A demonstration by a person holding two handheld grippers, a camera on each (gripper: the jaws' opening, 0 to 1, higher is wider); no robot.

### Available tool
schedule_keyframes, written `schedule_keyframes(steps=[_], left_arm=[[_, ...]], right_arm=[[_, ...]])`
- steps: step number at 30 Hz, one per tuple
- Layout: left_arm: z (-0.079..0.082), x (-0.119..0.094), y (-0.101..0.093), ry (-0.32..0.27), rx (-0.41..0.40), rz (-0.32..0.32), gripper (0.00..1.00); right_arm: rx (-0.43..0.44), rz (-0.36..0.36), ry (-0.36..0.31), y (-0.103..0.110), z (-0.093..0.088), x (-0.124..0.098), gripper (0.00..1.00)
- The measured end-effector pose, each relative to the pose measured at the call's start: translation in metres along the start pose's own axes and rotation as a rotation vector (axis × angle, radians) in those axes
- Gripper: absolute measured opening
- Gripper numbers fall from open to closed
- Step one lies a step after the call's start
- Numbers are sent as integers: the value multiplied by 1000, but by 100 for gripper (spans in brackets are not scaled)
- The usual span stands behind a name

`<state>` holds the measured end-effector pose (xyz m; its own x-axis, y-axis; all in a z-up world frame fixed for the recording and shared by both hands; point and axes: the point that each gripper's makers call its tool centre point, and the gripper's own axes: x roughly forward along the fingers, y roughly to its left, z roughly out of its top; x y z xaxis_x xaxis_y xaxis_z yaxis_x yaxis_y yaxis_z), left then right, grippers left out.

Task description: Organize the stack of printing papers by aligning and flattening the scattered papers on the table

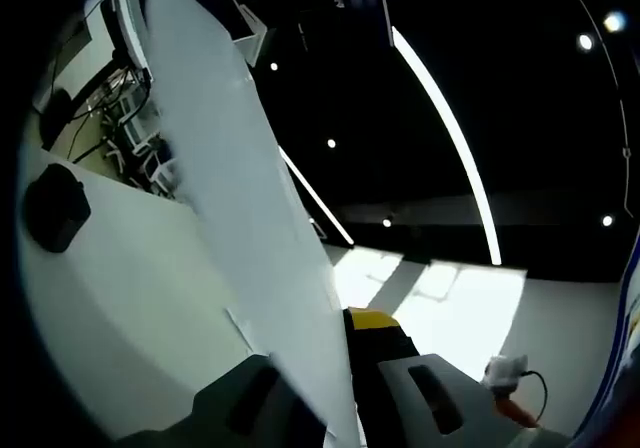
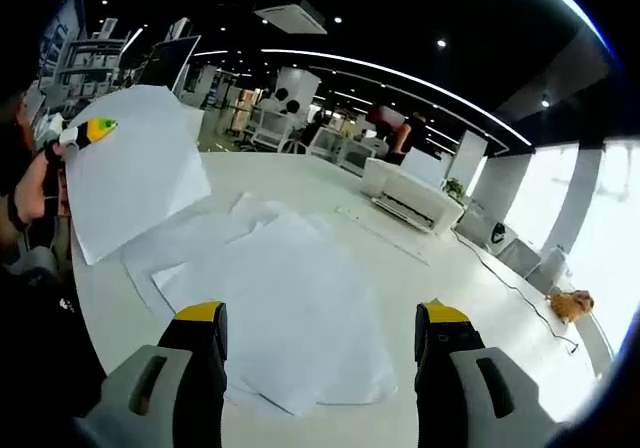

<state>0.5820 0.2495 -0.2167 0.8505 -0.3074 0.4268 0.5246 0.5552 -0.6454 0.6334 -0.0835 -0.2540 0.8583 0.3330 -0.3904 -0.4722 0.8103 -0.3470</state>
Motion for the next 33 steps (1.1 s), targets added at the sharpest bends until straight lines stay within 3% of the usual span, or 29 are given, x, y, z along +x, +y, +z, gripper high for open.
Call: schedule_keyframes(steps=[12, 19, 28, 33], left_arm=[[-1, 1, 1, 1, -3, -1, 6], [0, -1, 1, -2, -8, 0, 6], [-1, 0, 1, 0, -14, -2, 6], [0, -1, 2, -1, -19, -1, 6]], right_arm=[[-6, 32, 19, 15, -5, 13, 72], [69, 134, -18, 36, 3, 15, 72], [60, 146, -14, 44, 2, 18, 72], [62, 122, 8, 34, -9, 19, 72]])
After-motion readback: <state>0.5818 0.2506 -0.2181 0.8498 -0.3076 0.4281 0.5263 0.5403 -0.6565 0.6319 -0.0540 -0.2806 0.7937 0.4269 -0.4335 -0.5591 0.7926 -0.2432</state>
